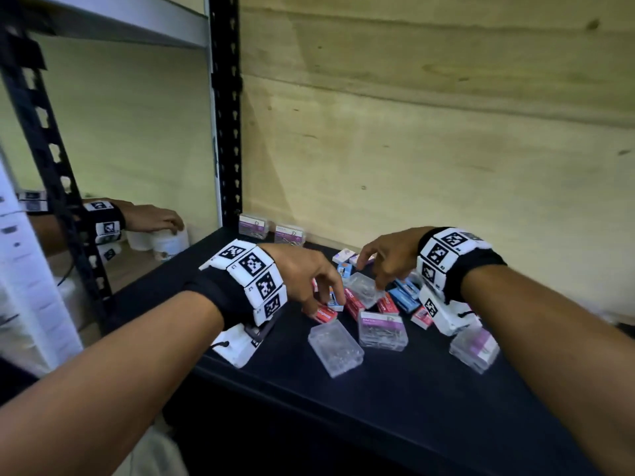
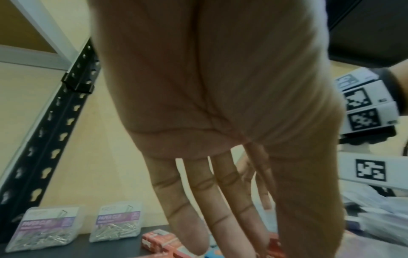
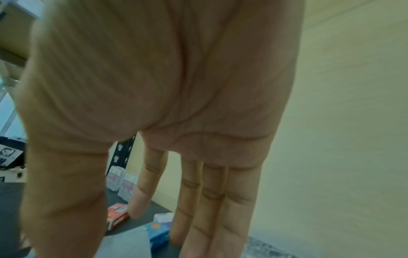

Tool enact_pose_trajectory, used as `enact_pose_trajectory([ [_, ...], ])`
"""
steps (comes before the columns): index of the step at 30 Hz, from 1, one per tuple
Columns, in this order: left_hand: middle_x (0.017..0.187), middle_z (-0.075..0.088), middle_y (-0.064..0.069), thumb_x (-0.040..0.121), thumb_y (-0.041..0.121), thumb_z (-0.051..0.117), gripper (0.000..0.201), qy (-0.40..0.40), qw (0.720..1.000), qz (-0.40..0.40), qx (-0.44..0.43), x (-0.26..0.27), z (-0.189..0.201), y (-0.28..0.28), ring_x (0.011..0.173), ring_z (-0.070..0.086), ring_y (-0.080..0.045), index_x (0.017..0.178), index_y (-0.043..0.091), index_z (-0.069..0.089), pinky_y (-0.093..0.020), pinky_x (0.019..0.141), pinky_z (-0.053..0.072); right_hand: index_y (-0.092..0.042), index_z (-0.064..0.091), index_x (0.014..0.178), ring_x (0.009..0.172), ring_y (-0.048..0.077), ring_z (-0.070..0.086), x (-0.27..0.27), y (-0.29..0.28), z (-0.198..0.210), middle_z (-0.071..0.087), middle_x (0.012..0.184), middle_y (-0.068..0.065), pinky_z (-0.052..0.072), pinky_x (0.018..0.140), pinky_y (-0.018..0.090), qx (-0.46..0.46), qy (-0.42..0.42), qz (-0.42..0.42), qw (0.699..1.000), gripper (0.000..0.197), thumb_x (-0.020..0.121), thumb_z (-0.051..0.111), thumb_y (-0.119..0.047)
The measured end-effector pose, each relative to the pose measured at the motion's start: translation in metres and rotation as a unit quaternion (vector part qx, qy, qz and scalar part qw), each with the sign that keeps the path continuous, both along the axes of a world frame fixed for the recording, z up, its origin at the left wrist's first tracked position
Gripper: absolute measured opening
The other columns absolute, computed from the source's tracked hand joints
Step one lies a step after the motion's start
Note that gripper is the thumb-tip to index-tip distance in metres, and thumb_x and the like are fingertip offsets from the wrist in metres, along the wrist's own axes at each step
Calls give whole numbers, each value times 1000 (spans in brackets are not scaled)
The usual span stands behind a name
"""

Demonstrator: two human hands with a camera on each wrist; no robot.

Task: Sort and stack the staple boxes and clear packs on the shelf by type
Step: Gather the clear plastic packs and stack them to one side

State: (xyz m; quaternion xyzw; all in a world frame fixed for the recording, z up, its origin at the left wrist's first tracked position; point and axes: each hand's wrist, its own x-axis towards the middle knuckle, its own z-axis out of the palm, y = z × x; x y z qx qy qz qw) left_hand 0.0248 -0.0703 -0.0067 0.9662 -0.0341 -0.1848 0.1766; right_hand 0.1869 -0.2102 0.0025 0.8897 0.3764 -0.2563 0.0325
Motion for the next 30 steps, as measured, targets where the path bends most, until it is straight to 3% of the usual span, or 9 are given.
enact_pose_trajectory([
  [3,99,60,13,77,8,78,59,24,999,-14,31,-10,-2,-14,71,54,9,126,35,60,-19,78,46,-41,47,134,77,22,59,-7,1,-6,62,95,-3,51,68,30,-24,-4,29,999,70,78,75,-8],
  [6,85,48,23,76,11,80,66,31,997,-27,62,-16,-2,-25,90,51,-3,131,39,56,-24,79,41,-47,36,143,97,20,60,-13,2,-10,56,118,-2,53,86,34,-51,-38,68,996,86,76,77,-13],
  [10,111,53,11,72,18,84,67,34,995,-50,84,-19,-9,-29,104,53,-11,129,39,57,-25,80,43,-45,34,145,114,20,57,-17,6,-15,51,137,0,48,98,35,-69,-52,83,993,91,74,81,-14],
  [14,127,52,8,70,21,86,64,3,995,-67,70,-20,-13,-28,103,50,-4,126,36,60,-10,72,36,-34,34,148,106,14,50,-18,7,-18,48,129,-5,39,86,23,-83,-67,106,989,88,77,81,-11],
  [17,125,55,11,68,23,87,62,-20,995,-71,64,-21,-17,-29,102,50,-4,122,36,62,-19,81,41,-31,37,146,116,20,54,-15,7,-20,51,136,-2,40,86,24,-77,-70,108,989,87,74,83,-11],
  [20,109,61,16,64,33,88,58,-35,994,-64,78,-20,-22,-30,98,56,-8,114,42,63,-35,86,51,-29,40,144,111,20,56,-16,6,-18,53,135,1,41,85,25,-84,-84,106,987,83,75,83,-14],
  [24,82,52,27,66,43,85,50,-33,996,-60,60,-24,-20,-30,74,51,4,112,41,66,-26,73,47,-29,43,144,120,19,53,-15,1,-13,52,138,-1,43,95,30,-88,-100,100,986,75,79,79,-20],
  [27,93,61,22,76,47,77,44,5,999,-43,24,-26,-17,-31,73,52,6,117,34,68,-16,68,40,-31,51,140,119,19,54,-13,-6,-10,56,132,-4,44,95,30,-69,-72,65,993,65,80,75,-25],
  [30,109,66,15,82,54,68,40,41,999,-23,6,-27,-14,-29,92,60,-4,118,36,68,-22,86,45,-29,66,125,104,18,58,-10,-12,-6,64,120,1,51,93,35,-16,-16,8,1000,45,81,73,-27],
])
